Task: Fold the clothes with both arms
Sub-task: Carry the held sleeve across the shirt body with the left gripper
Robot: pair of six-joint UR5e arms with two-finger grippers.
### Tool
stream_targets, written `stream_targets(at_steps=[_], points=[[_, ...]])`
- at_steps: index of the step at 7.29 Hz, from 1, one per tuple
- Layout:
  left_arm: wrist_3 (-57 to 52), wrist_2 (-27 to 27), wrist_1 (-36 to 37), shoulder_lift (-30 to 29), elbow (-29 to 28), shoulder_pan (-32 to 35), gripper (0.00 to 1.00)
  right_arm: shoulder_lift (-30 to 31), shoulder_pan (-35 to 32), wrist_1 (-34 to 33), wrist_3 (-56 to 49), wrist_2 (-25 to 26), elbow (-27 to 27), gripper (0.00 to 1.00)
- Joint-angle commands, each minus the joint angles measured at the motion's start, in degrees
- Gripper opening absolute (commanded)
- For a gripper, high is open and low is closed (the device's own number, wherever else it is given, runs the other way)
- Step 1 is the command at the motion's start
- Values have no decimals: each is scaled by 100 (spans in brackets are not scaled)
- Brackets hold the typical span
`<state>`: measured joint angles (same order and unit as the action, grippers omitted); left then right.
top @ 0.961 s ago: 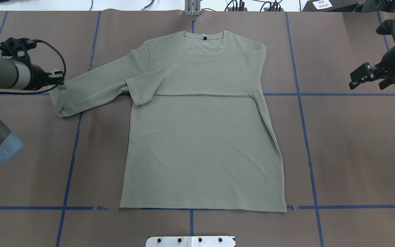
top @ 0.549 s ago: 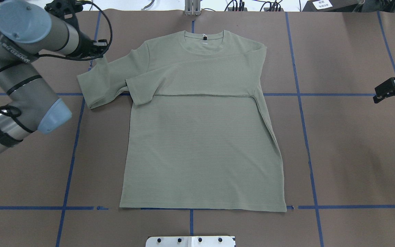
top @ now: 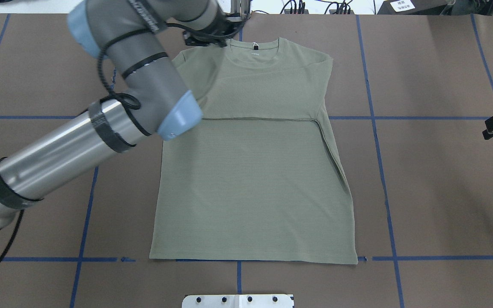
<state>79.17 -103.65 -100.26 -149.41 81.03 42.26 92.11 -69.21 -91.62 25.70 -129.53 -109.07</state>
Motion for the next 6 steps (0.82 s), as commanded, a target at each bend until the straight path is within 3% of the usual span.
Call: stream_targets(at_steps=[1, 3, 6], points=[[756, 413, -116, -379, -262, -969, 0, 17, -5, -5, -21, 7, 61, 100], [976, 715, -721, -492, -971, -1202, 0, 17, -5, -5, -13, -2, 61, 100], [1109, 950, -977, -975, -1755, -1500, 0, 17, -5, -5, -4, -2, 87, 100]])
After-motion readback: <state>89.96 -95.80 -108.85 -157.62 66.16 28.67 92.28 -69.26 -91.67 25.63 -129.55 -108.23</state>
